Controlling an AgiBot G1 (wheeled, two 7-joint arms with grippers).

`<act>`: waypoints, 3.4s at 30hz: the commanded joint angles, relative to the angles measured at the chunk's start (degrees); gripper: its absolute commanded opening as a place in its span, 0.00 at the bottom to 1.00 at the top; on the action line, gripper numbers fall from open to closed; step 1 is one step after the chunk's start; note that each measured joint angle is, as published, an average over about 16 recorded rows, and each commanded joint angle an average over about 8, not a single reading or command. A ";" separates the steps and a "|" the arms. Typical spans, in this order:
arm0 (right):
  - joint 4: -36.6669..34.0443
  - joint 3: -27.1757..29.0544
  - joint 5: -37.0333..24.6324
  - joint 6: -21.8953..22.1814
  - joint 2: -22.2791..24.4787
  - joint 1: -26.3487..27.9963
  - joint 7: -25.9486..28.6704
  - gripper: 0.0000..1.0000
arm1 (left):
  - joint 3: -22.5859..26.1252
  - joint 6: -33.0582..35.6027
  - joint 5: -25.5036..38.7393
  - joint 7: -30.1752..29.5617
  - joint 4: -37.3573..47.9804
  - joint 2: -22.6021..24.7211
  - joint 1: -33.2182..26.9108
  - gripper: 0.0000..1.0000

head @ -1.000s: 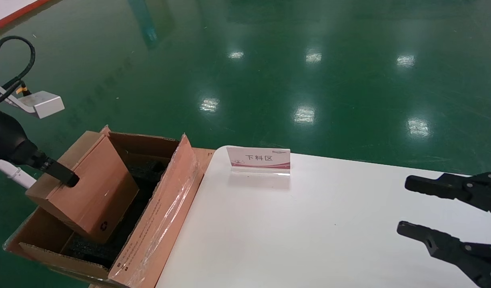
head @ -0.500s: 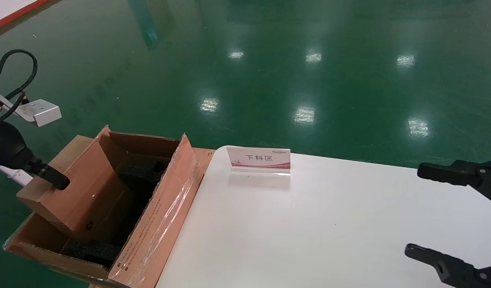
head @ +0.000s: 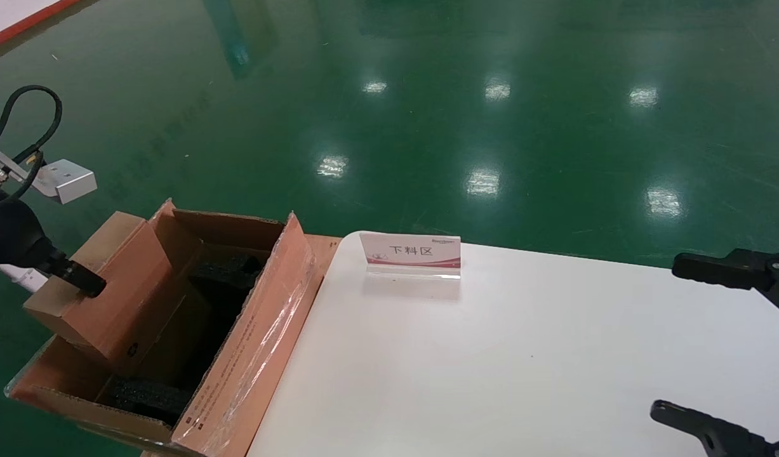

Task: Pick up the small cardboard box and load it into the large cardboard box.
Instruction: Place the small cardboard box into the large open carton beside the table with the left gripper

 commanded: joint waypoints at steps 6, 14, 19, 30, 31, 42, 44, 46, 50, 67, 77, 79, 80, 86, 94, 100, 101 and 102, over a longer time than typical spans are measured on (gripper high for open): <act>0.00 -0.02 0.02 0.01 0.01 0.01 -0.01 1.00 | 0.43 -1.37 1.42 -1.86 -1.84 -0.23 0.04 0.00; 0.00 -0.05 0.03 0.02 0.02 0.01 -0.03 1.00 | 0.88 -2.32 2.64 -3.77 -3.59 -0.53 0.08 0.00; 0.00 -0.07 0.05 0.03 0.03 0.01 -0.03 1.00 | 1.13 -3.20 3.40 -4.62 -4.38 -0.69 0.37 0.00; 0.00 -0.10 0.07 0.04 0.04 0.02 -0.05 1.00 | 1.66 -5.43 4.34 -5.99 -5.20 -0.99 2.18 0.00; 0.00 -0.11 0.07 0.05 0.04 0.02 -0.05 1.00 | 1.70 -5.61 4.34 -6.08 -5.23 -1.00 2.41 0.00; 0.00 -0.14 0.10 0.06 0.06 0.03 -0.07 1.00 | 2.34 -7.52 4.61 -6.86 -5.12 -0.91 5.41 0.00; 0.00 -0.15 0.10 0.06 0.06 0.03 -0.07 1.00 | 2.52 -7.94 4.72 -7.11 -5.05 -0.87 6.11 0.00; 0.00 -0.15 0.11 0.07 0.06 0.03 -0.08 1.00 | 2.67 -8.38 4.81 -7.38 -4.92 -0.80 6.82 0.00; 0.00 -0.17 0.11 0.07 0.07 0.04 -0.08 1.00 | 2.87 -9.24 4.87 -7.83 -4.37 -0.57 8.10 0.00; 0.00 -0.22 0.15 0.10 0.09 0.05 -0.11 1.00 | 2.07 -11.72 3.83 -7.50 -0.38 1.33 10.42 0.00; 0.00 -0.25 0.17 0.11 0.10 0.06 -0.13 1.00 | 1.54 -13.43 3.44 -7.30 1.66 2.49 11.57 0.00; 0.00 -0.26 0.18 0.11 0.11 0.06 -0.13 1.00 | 1.45 -13.53 3.33 -7.24 1.94 2.62 11.67 0.00; 0.00 -0.26 0.18 0.11 0.11 0.06 -0.13 1.00 | 1.42 -13.57 3.28 -7.21 2.06 2.67 11.71 0.00; 0.00 -0.28 0.19 0.12 0.11 0.06 -0.14 1.00 | 1.28 -13.77 3.10 -7.15 2.65 2.86 11.84 0.00; 0.00 -0.30 0.21 0.13 0.12 0.07 -0.15 1.00 | 1.18 -14.07 3.14 -7.03 3.38 3.21 11.99 0.00; 0.00 -0.32 0.22 0.14 0.13 0.07 -0.16 1.00 | 1.44 -14.56 3.53 -7.30 3.37 3.28 12.63 0.00; 0.00 -0.32 0.22 0.14 0.13 0.07 -0.16 1.00 | 1.49 -14.66 3.59 -7.42 3.30 3.27 12.77 0.00; 0.00 -0.33 0.22 0.14 0.13 0.07 -0.16 1.00 | 1.54 -14.75 3.66 -7.54 3.21 3.26 12.89 0.00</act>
